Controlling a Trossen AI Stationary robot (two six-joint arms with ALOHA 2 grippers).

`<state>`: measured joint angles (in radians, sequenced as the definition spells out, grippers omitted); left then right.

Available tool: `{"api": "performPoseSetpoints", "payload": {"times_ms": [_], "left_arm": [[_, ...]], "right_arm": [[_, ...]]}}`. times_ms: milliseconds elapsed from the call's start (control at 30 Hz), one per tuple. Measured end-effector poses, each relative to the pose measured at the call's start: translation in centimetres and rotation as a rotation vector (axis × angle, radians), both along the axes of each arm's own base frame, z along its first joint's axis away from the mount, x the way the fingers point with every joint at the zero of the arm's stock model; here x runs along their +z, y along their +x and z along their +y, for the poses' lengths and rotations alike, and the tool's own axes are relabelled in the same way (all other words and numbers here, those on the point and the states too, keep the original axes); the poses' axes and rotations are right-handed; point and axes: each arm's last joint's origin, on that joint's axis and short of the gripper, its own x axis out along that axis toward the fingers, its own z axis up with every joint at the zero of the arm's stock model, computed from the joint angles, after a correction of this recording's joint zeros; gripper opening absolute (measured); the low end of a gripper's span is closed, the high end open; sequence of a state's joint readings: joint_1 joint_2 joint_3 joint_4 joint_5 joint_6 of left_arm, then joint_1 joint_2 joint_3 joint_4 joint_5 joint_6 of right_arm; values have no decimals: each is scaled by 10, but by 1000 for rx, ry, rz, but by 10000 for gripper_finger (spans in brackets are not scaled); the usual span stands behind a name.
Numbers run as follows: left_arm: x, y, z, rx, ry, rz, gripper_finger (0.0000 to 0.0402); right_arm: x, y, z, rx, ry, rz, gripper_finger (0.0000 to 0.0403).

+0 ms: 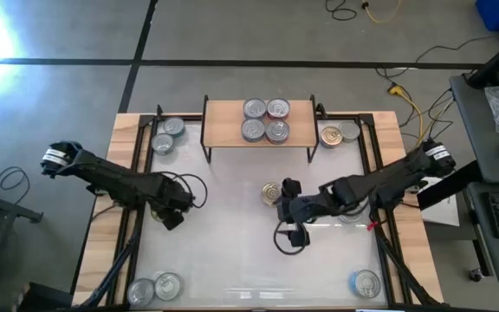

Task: Stack canned seafood by type on shelf
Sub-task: Put the bottom left green tuna can on the shelf

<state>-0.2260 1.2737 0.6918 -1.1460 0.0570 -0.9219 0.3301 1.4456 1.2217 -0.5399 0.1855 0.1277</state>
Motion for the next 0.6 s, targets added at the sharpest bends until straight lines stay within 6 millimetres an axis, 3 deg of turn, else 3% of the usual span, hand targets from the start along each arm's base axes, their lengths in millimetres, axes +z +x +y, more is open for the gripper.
{"api": "performPoseSetpoints", "payload": {"times_ms": [200,467,600], "left_arm": [[-11,24,-11,-99,-101,-85,75],[12,95,-39,-416,11,-576,75],[26,111,-57,-547,7,-614,75]], "right_arm": [[0,-3,8,-4,25,1,400],[2,-1,8,-12,15,-26,400],[2,-1,8,-15,14,-31,400]]}}
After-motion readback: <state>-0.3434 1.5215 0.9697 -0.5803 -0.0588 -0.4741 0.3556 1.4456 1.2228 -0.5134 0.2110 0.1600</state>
